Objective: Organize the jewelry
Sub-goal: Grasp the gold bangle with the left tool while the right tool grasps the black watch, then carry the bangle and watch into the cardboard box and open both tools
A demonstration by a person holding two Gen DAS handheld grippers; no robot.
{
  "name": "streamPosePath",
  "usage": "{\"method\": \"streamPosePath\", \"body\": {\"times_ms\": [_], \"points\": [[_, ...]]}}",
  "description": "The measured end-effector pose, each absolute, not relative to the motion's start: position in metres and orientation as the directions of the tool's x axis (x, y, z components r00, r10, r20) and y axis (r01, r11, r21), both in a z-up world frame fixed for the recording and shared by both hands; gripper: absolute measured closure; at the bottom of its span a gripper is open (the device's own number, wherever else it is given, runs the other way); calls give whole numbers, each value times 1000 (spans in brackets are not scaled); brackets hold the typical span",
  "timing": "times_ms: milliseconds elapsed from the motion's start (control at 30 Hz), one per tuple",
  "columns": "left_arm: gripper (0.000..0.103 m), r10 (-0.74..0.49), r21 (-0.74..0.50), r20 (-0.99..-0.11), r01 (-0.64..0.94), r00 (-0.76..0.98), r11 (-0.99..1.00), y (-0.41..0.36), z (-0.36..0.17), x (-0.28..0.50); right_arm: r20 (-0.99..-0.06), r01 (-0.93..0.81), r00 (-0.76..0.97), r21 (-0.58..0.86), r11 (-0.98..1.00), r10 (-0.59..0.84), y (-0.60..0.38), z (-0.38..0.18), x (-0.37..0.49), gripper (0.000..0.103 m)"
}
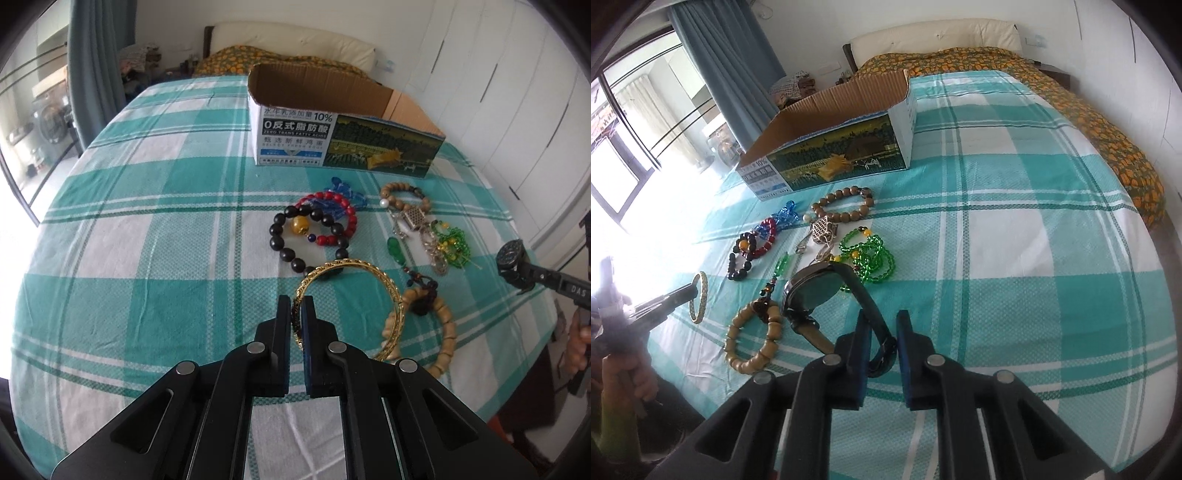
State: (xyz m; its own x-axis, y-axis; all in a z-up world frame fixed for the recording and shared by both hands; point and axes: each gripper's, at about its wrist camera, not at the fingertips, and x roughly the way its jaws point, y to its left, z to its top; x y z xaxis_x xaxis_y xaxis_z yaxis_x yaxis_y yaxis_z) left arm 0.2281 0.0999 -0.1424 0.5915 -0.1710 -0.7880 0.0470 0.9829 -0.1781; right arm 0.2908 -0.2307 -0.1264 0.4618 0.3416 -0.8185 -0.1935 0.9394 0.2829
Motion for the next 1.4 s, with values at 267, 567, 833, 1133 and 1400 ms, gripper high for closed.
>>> {"method": "streamPosePath", "body": {"times_ms": [267,567,833,1133,1400], "points": [[100,-228,-246,-753,57,617,968,110,-112,246,-805,-196,465,312,929,369,-221,-115,294,89],[100,-259,-306,-697,48,669,951,125,-62,295,-751,-197,500,387,901,431,-209,-77,350,89],[100,-253,-296,-698,52,670,954,112,-40,394,-705,-208,546,409,888,453,-166,-46,461,89],[97,-168,-204,-797,4,580,979,91,-98,475,-827,-193,435,300,934,355,-125,-108,555,88],[20,-28,-70,-761,-39,649,997,88,-90,433,-782,-199,534,253,947,321,-139,-96,525,45]]}}
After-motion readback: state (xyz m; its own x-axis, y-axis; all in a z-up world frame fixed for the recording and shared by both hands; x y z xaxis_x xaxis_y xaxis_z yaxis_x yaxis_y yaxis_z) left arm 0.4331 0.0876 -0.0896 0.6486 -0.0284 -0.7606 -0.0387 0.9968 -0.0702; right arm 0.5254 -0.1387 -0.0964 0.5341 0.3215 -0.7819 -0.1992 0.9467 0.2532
